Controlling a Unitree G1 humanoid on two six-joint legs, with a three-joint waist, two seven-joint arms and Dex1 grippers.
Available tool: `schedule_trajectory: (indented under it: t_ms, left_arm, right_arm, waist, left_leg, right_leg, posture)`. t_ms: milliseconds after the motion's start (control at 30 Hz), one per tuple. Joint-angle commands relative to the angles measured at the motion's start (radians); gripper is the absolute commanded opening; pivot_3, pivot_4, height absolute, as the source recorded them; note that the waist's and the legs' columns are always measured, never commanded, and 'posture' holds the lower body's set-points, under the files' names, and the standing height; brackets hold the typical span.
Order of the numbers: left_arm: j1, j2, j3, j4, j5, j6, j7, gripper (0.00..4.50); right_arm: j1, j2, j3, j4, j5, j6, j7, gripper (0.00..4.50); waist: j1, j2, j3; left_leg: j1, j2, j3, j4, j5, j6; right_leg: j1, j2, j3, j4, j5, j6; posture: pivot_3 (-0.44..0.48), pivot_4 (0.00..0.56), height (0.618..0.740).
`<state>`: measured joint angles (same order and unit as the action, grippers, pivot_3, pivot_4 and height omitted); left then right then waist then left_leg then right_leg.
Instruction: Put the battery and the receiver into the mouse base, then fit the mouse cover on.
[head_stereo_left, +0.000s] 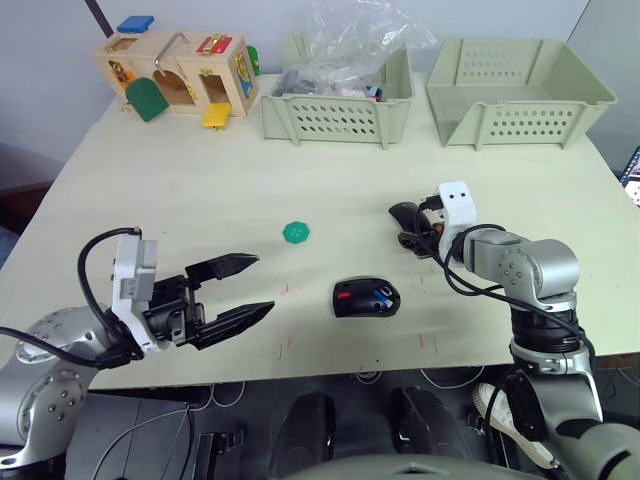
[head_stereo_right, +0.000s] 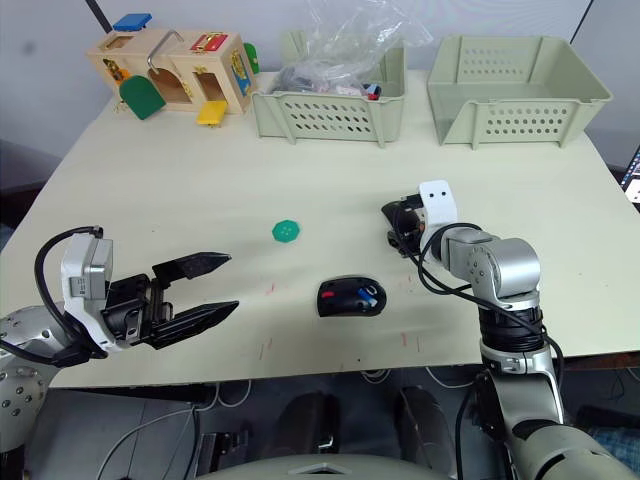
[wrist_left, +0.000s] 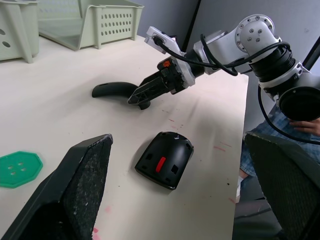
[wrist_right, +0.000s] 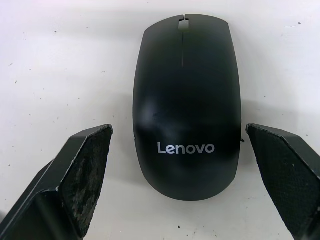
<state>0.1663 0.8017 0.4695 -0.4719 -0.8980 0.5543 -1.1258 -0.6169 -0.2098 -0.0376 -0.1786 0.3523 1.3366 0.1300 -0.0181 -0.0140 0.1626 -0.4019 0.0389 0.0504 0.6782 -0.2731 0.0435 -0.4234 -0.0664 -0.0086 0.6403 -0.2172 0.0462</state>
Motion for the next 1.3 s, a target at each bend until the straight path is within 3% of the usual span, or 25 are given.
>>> schedule_trajectory:
  t_ms: [33,1300]
  left_arm:
    - [-0.003,0.013,0.008,-0.03,-0.008,-0.009,0.0,4.47]
    - [-0.005,0.009,-0.008,-0.027,0.004,-0.016,-0.003,4.47]
  right_arm:
    - [-0.005,-0.006,-0.006,-0.043,-0.003,-0.006,0.007,4.5]
    - [0.008,-0.028,0.01,-0.084,-0.02,0.012,0.027,4.5]
  waist:
    - [0.0,0.0,0.0]
    - [0.001,0.0,0.001]
  left_leg:
    - [0.0,0.0,0.0,0.0,0.0,0.0]
    - [-0.007,0.0,0.0,-0.007,0.002,-0.003]
  right_leg:
    - [0.0,0.0,0.0,0.0,0.0,0.0]
    - [-0.01,0.0,-0.001,0.0,-0.001,-0.002]
  posture:
    - [0.0,0.15,0.74]
    - [0.0,0.15,0.74]
